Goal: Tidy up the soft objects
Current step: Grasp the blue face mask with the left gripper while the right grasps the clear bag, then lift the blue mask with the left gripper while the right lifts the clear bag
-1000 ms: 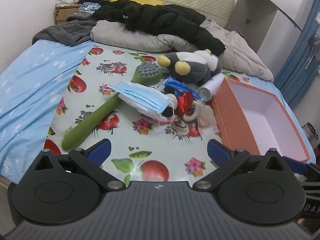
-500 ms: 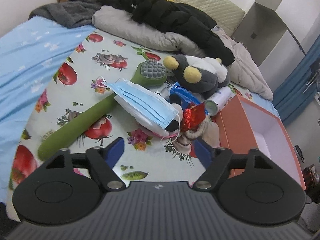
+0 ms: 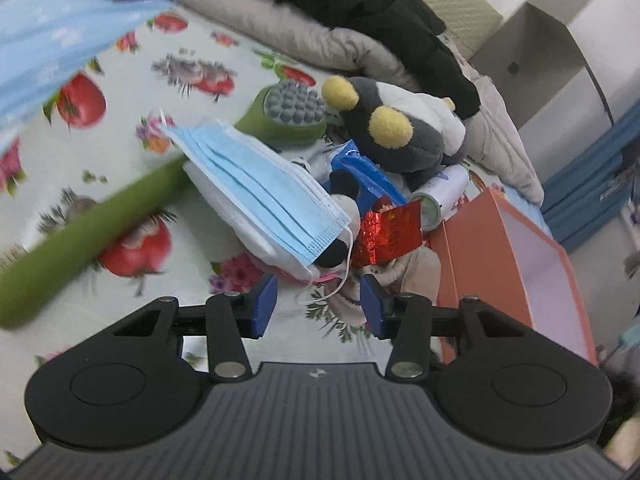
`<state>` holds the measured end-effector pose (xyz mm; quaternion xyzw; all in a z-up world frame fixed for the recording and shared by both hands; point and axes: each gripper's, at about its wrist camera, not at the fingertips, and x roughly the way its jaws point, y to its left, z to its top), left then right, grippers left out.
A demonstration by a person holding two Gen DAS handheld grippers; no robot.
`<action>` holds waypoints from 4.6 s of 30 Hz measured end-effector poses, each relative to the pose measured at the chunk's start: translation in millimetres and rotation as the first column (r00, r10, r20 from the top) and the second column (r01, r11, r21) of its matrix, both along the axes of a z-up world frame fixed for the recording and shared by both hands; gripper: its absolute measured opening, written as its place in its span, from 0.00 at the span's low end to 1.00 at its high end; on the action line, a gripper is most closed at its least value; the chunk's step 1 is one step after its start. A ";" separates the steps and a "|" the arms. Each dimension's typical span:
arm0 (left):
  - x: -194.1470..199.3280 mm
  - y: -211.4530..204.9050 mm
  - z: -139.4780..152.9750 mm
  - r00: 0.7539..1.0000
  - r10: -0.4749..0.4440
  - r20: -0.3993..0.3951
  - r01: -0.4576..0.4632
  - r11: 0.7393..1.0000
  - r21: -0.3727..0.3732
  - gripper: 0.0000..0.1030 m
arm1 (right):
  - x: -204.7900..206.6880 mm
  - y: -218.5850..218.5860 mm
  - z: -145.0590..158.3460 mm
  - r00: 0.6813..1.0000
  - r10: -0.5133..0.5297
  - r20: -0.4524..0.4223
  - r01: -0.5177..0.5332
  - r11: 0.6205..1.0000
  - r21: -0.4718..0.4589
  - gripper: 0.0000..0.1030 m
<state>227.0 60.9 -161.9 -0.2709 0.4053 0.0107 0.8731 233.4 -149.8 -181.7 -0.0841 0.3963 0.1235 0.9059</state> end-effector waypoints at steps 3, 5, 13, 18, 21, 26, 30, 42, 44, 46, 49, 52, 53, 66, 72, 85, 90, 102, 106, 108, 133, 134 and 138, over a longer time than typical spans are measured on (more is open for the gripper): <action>9.1 1.2 -10.1 1.000 0.026 -0.014 -0.027 0.998 -0.057 0.40 | 11.0 -1.2 -14.0 1.000 -0.007 -0.016 0.007 0.999 -0.034 0.58; 15.6 1.4 -16.6 0.999 0.042 -0.033 -0.045 0.996 -0.083 0.40 | 16.5 -2.7 -19.5 1.000 -0.012 -0.015 0.012 0.999 -0.043 0.57; 28.2 1.2 -29.0 0.993 0.103 -0.063 -0.108 0.991 -0.085 0.38 | 29.5 6.5 -33.6 1.000 0.007 0.026 -0.004 0.994 -0.107 0.57; 30.7 4.4 -28.1 0.991 0.125 -0.053 -0.130 0.988 -0.087 0.12 | 32.7 12.8 -41.8 0.998 0.025 0.058 -0.016 0.989 -0.147 0.56; 31.6 5.5 -28.6 0.990 0.133 -0.052 -0.137 0.986 -0.096 0.05 | 34.8 16.6 -42.2 0.997 0.029 0.071 -0.016 0.985 -0.173 0.38; 23.9 4.0 -20.2 0.991 0.134 -0.011 -0.135 0.987 -0.091 0.02 | 30.8 17.2 -36.3 0.997 0.028 0.069 -0.016 0.985 -0.170 0.15; 14.6 3.9 -10.1 0.992 0.128 0.018 -0.126 0.986 -0.106 0.01 | 21.9 16.0 -26.2 0.996 0.032 0.079 -0.019 0.987 -0.158 0.10; -43.3 -13.3 32.2 0.994 0.018 0.107 -0.006 0.993 -0.117 0.01 | -28.7 12.1 3.9 0.991 0.072 0.111 -0.054 0.986 -0.158 0.05; -57.7 -16.8 34.9 0.994 -0.014 0.104 0.025 0.994 -0.108 0.01 | -40.4 12.8 7.4 0.989 0.086 0.117 -0.066 0.983 -0.171 0.05; -73.4 -19.1 35.5 0.995 -0.037 0.096 0.046 0.994 -0.097 0.01 | -51.4 12.2 10.4 0.989 0.096 0.115 -0.075 0.982 -0.172 0.05; -93.7 -18.7 30.6 0.996 -0.055 0.069 0.061 0.994 -0.090 0.02 | -65.8 9.0 12.4 0.989 0.092 0.116 -0.070 0.981 -0.181 0.05; -111.7 -16.3 25.0 0.997 -0.068 0.039 0.071 0.994 -0.087 0.02 | -78.0 3.1 13.6 0.991 0.083 0.107 -0.064 0.983 -0.170 0.05; -116.9 -15.5 23.1 0.997 -0.073 0.031 0.075 0.993 -0.086 0.02 | -81.7 1.8 13.2 0.992 0.083 0.100 -0.065 0.983 -0.170 0.05; -156.1 -4.0 -12.3 0.985 -0.063 -0.159 0.062 0.998 -0.014 0.02 | -128.7 -0.2 9.6 0.993 0.121 0.014 -0.118 0.985 -0.130 0.05; -160.9 23.2 -30.4 0.972 0.016 -0.233 -0.009 0.999 0.032 0.02 | -136.1 7.3 4.5 0.988 0.153 -0.022 -0.154 0.987 -0.055 0.08; -154.6 27.6 -38.2 0.966 0.038 -0.254 -0.019 0.997 0.080 0.03 | -133.6 -6.8 3.6 0.990 0.137 -0.038 -0.133 0.987 0.089 0.09; -155.0 29.1 -34.6 0.964 0.055 -0.259 -0.036 0.996 0.077 0.51 | -132.2 -8.7 4.0 0.988 0.148 -0.044 -0.142 0.982 0.122 0.13; -146.5 39.6 -26.5 0.970 0.145 -0.194 -0.131 0.988 0.082 0.81 | -119.2 -21.8 5.7 0.989 0.150 -0.005 -0.146 0.974 0.175 0.71; -132.8 33.2 -28.3 0.977 0.113 -0.178 -0.094 0.989 0.110 0.81 | -114.8 -18.5 3.2 0.984 0.176 0.004 -0.174 0.971 0.166 0.71; -124.9 28.9 -30.5 0.980 0.088 -0.177 -0.066 0.990 0.125 0.81 | -112.1 -15.9 2.0 0.983 0.181 0.012 -0.180 0.972 0.154 0.71; -92.7 -33.7 -64.9 0.967 -0.129 -0.220 0.213 0.883 0.418 0.52 | -96.9 -12.4 -27.1 0.983 0.174 -0.054 -0.170 0.983 0.074 0.26; -93.1 -35.5 -64.7 0.967 -0.135 -0.216 0.217 0.880 0.422 0.47 | -97.3 -12.3 -26.8 0.983 0.174 -0.051 -0.170 0.983 0.072 0.25; -92.8 -43.2 -62.9 0.966 -0.155 -0.209 0.233 0.870 0.433 0.27 | -97.9 -13.1 -24.3 0.984 0.172 -0.045 -0.168 0.983 0.075 0.21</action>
